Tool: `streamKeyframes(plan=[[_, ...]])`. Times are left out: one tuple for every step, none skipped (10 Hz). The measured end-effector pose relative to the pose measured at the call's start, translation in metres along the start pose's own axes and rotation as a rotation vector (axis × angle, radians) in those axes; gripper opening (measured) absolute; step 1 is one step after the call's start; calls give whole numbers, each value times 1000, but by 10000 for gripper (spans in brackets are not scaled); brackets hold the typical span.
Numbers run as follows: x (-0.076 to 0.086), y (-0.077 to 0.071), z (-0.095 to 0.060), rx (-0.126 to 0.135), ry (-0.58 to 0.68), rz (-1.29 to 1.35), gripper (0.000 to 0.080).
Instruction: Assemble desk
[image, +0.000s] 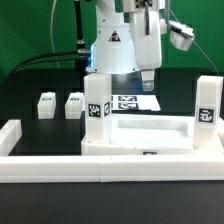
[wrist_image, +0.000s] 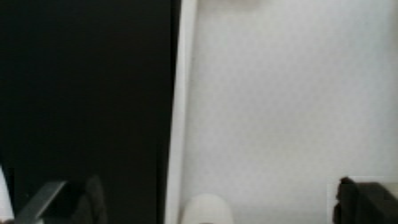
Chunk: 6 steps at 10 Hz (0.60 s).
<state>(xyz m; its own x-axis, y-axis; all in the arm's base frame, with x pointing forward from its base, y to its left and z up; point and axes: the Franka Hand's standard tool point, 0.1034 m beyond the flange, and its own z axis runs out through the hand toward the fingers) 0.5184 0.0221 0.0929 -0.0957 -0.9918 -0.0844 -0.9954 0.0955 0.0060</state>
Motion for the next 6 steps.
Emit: streamKeyframes(plan=[[2, 2, 11, -20, 11, 27, 648], [6, 3, 21, -35, 22, 5, 648], [8, 5, 30, -46, 30, 8, 648], [13, 8, 44, -60, 47, 9, 648], [14, 4, 56, -72, 60, 2, 648], [13, 2, 62, -75, 66, 0, 648]])
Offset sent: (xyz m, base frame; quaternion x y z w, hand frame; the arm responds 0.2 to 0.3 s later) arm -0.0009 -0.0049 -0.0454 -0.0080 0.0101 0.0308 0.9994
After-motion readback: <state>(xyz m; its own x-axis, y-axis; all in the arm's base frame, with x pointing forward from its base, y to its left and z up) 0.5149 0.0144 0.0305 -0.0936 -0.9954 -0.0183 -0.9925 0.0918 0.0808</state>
